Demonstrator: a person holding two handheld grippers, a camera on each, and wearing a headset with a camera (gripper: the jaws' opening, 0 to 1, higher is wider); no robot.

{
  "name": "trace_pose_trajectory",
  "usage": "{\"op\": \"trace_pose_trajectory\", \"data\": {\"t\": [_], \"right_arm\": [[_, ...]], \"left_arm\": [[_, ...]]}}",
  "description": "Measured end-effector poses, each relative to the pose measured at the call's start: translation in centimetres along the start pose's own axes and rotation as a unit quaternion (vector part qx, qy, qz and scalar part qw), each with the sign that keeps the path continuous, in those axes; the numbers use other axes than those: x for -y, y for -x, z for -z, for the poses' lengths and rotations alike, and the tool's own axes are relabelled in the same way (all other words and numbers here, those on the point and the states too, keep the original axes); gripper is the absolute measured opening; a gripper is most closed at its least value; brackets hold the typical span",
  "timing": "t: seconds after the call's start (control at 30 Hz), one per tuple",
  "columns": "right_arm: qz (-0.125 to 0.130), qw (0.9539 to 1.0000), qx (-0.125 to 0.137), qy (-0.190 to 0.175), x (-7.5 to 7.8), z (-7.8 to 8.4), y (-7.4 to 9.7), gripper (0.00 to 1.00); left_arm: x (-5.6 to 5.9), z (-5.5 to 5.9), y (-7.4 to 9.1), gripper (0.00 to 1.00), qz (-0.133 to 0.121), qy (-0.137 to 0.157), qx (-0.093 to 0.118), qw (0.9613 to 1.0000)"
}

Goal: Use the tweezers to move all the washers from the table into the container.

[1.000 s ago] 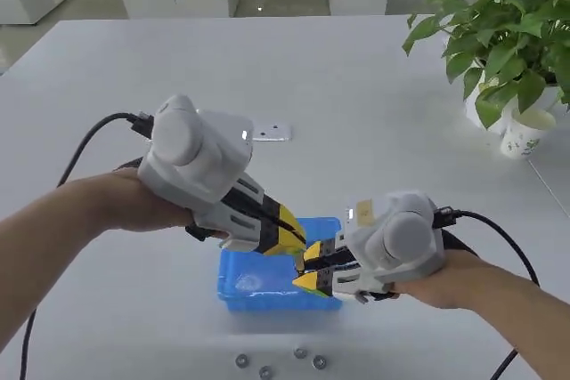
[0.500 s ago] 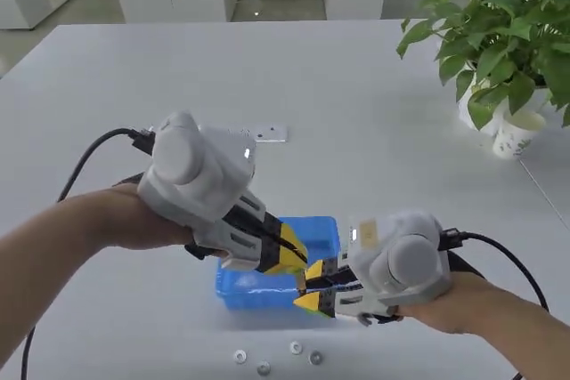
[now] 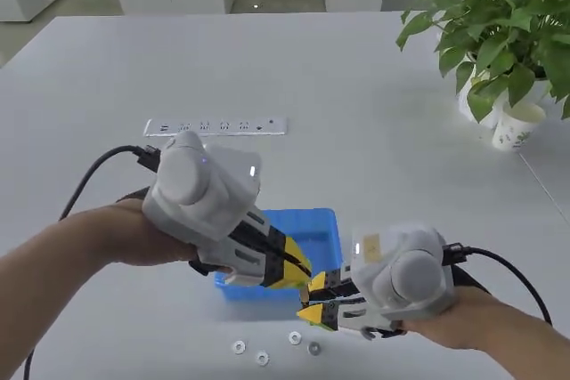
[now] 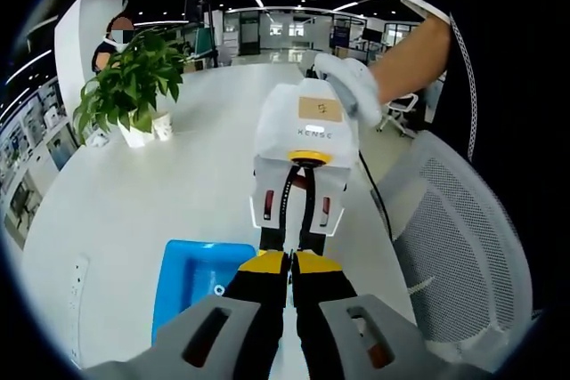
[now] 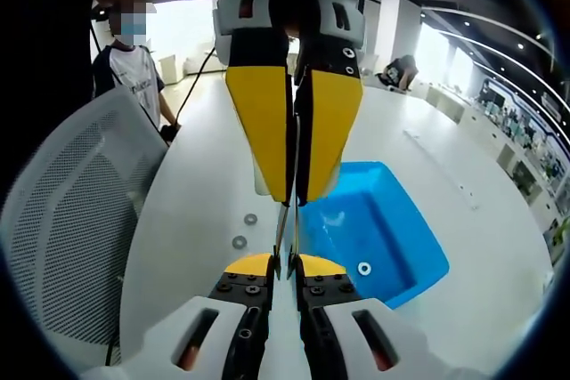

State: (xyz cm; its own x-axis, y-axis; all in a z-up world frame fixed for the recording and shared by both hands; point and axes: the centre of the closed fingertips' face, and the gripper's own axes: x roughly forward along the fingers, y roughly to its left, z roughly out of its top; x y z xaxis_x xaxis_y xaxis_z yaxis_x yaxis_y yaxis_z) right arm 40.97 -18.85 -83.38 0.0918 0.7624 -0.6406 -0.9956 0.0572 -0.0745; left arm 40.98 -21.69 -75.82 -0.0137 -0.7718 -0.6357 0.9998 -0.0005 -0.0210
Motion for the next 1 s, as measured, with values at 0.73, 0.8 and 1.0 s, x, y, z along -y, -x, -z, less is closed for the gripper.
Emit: {"op": "trace_pose_trajectory", "data": {"t": [0.73,0.8,1.0], "right_arm": [[-0.012,0.9999,-0.004,-0.010,-1.9,1.2,-0.8,0.11],[-0.012,0.9998,-0.004,-0.012,-2.1,1.3,-0.8,0.11],[-0.013,0.9998,-0.006,-0.017,-2.4,1.7,-0.8,0.11]], "left_arm": [[1.6,1.1,-1.2,0.05,0.009,0.002,0.000,1.0000],[1.8,1.1,-1.3,0.05,0.011,0.002,0.000,0.9999],[2.1,1.1,-1.6,0.05,0.014,0.000,-0.001,0.9999]]}}
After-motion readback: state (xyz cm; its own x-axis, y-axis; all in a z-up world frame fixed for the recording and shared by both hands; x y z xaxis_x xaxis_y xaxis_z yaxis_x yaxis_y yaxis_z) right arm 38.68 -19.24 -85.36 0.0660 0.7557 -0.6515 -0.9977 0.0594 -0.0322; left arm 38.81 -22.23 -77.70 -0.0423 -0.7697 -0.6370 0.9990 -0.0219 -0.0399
